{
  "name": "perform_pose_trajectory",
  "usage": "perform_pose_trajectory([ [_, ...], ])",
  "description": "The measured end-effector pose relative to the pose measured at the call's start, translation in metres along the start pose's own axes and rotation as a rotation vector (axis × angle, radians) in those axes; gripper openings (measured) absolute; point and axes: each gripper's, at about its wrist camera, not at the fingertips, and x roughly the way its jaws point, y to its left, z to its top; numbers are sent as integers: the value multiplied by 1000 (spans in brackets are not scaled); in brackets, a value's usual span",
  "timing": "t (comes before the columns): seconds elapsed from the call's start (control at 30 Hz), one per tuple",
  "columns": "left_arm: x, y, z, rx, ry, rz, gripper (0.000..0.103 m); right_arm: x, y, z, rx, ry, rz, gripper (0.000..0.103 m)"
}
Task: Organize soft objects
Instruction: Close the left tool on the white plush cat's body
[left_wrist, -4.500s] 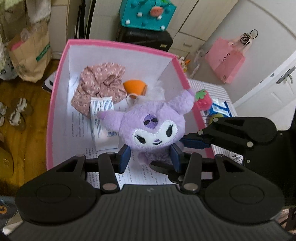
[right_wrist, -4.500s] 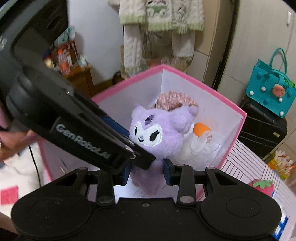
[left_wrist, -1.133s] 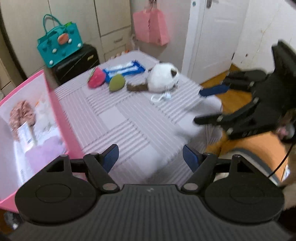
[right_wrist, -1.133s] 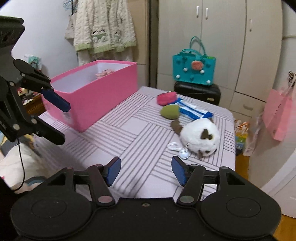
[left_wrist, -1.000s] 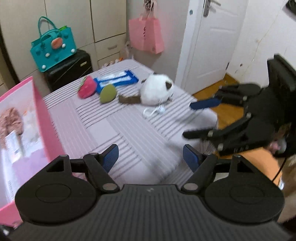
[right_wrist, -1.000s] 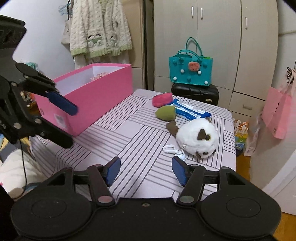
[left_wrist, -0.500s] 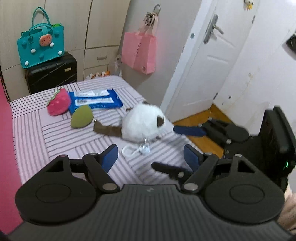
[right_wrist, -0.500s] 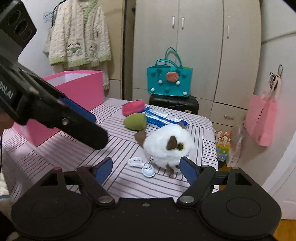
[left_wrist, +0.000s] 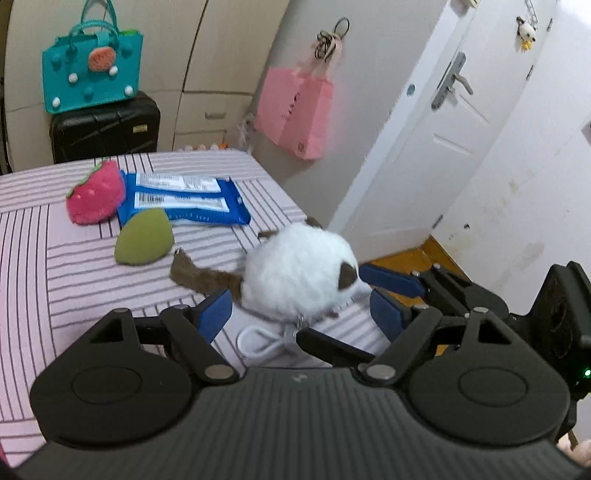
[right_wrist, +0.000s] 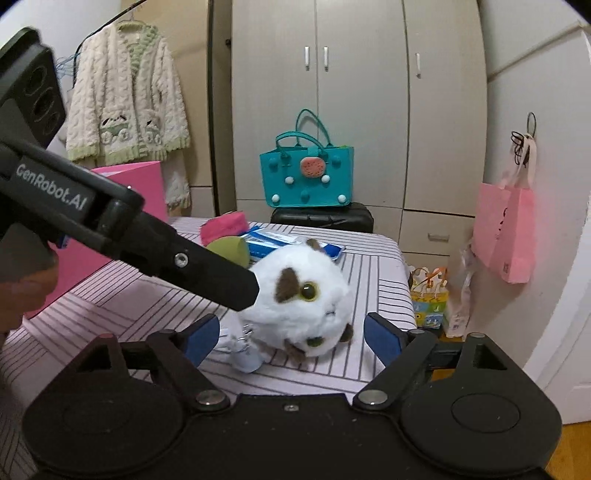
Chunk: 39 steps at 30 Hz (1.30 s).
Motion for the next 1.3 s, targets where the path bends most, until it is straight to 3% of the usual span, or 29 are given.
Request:
perform_pose_trajectory([
  [0.27, 14, -17, 4, 78, -73, 54, 82, 10, 0, -4, 13, -18, -8, 88],
  [0.53, 24, -19, 2, 92, -73, 100, 81, 21, 6, -1, 1, 22, 11, 87],
  [0.73, 32, -12, -2, 48, -37, 38, 76, 20, 5, -2, 20, 14, -14, 71],
  [0.8, 33, -14, -5, 70, -46, 72, 70, 19, 7, -3, 19, 8, -21, 67],
  [1.3, -8, -16, -14, 70, -33, 112, 65, 4, 34, 3, 49, 19, 3, 66],
])
